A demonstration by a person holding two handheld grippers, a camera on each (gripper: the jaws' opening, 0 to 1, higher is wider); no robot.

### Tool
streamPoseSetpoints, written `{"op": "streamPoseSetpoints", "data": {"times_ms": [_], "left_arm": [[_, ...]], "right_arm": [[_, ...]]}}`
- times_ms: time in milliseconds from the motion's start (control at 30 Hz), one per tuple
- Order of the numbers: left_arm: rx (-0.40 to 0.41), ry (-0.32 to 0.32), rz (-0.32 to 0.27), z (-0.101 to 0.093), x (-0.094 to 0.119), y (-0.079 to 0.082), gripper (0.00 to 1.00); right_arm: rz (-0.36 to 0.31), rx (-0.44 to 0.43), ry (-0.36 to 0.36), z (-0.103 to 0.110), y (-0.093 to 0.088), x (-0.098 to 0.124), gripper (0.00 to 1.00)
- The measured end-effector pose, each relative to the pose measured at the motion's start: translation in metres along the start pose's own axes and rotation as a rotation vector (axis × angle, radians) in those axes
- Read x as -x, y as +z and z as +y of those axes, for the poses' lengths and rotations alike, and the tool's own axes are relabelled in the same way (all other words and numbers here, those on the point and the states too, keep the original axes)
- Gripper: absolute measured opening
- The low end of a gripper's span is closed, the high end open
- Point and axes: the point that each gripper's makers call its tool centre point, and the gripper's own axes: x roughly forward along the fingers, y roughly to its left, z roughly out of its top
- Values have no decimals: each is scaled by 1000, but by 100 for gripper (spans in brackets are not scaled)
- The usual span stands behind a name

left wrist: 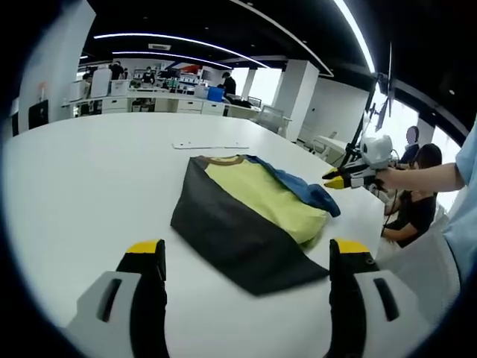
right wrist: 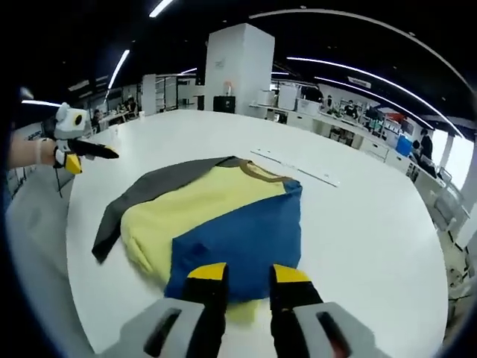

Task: Fold the garment on the visible template until the final outline fits inside the template.

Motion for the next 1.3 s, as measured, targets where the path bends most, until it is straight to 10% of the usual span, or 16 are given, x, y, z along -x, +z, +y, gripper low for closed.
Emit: {"op": "streamPoseSetpoints", "data": {"times_ms": [267, 667, 1300], "left_arm": [[-4, -10, -2, -4, -2, 1, 88], [9, 11, -19, 4, 7, 0, 88], [-3, -14, -10, -3, -6, 3, 87]], "right_arm": [[39, 14, 34, 45, 3, -17, 16], [100, 36, -16, 44, -6, -28, 0], [-69, -214, -251, -53, 2, 60, 0]]}}
